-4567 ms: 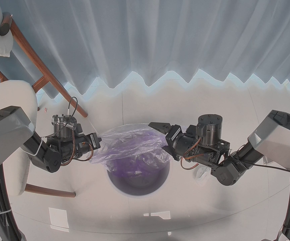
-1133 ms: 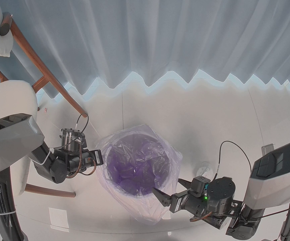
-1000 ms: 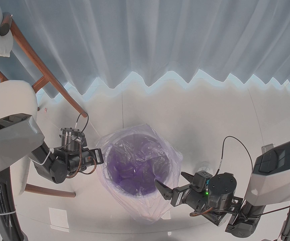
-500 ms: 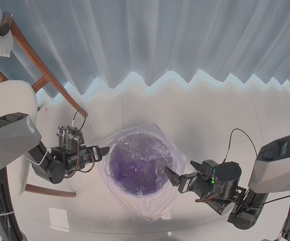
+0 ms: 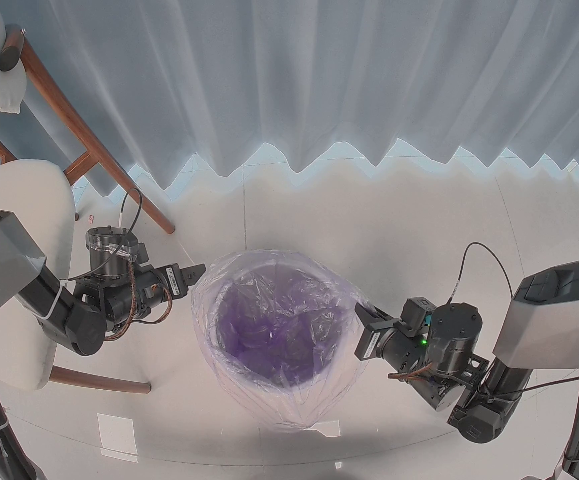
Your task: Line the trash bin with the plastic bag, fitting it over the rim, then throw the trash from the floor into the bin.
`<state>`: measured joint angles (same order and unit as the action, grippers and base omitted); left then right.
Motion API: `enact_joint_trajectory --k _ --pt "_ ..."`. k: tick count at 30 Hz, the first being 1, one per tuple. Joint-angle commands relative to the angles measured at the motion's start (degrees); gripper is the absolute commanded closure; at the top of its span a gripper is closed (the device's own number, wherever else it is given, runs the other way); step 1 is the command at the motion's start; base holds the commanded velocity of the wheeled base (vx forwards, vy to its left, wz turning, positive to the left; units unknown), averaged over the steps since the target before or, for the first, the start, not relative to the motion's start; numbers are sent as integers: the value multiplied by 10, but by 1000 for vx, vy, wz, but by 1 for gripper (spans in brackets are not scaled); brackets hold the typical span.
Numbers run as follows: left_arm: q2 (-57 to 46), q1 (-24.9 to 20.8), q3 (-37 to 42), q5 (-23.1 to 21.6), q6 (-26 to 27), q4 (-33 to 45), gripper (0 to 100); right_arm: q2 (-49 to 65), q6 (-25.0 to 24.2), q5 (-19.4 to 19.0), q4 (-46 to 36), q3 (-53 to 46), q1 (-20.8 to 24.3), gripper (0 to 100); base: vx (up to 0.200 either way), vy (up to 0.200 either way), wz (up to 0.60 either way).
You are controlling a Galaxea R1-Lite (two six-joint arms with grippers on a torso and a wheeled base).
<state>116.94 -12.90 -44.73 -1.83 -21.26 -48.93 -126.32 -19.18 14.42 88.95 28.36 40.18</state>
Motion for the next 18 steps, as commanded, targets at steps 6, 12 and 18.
enact_joint_trajectory --k 6,12,18 --pt "33 -9 -8 -16 3 -14 0 -61 -1 -44 6 84 -73 100 0 0 0" --pt "72 -9 -18 -12 4 -56 0 -96 -5 -75 6 136 -114 100 0 0 0" --pt "90 -9 -25 -5 4 -58 0 -119 -6 -78 6 151 -120 100 0 0 0"
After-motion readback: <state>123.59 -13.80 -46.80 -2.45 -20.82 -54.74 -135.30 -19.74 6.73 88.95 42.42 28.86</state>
